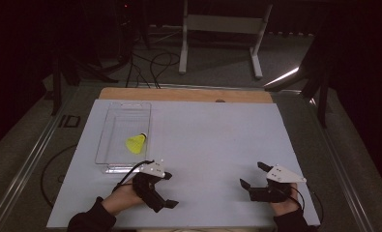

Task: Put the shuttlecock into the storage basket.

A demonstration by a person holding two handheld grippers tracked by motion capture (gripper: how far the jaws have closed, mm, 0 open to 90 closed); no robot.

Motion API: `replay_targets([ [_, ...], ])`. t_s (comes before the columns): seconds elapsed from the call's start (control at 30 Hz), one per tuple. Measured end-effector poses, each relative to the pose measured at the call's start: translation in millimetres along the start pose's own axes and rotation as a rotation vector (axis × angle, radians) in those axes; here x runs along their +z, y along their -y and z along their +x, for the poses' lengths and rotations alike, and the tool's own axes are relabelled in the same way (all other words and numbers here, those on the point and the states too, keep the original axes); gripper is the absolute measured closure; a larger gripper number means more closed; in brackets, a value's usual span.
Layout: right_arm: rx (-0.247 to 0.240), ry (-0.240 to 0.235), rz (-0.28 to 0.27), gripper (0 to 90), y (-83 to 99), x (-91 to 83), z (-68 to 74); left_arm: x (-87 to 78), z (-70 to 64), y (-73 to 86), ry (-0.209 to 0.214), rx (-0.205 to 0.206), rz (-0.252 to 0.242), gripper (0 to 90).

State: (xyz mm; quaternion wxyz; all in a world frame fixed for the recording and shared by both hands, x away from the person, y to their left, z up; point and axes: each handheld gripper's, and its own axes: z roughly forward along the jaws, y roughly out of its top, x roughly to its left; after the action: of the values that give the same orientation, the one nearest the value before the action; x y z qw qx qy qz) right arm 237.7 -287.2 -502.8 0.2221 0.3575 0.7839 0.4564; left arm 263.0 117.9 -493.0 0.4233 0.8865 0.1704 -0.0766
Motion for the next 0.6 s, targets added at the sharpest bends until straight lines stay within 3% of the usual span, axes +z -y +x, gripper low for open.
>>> replay_targets([
  [0.13, 0.002, 0.002, -0.002, 9.6, -0.2, -0.6, 0.1, -5.6, -4.4, 7.2, -0.026, 0.018, -0.006, 0.0],
  [0.3, 0.001, -0.003, -0.001, 9.6, 0.0, 0.0, 0.0, -13.1, -4.9, 18.4, -0.039, 0.007, -0.036, 0.0],
  [0.43, 0.000, -0.002, 0.000, 9.6, -0.1, 0.0, 0.2, -19.2, -3.0, 26.6, -0.093, -0.006, -0.083, 0.0],
  [0.6, 0.004, -0.005, 0.002, 9.6, 0.2, 0.3, 0.0, -27.2, -2.0, 35.7, -0.148, 0.010, -0.096, 0.0],
])
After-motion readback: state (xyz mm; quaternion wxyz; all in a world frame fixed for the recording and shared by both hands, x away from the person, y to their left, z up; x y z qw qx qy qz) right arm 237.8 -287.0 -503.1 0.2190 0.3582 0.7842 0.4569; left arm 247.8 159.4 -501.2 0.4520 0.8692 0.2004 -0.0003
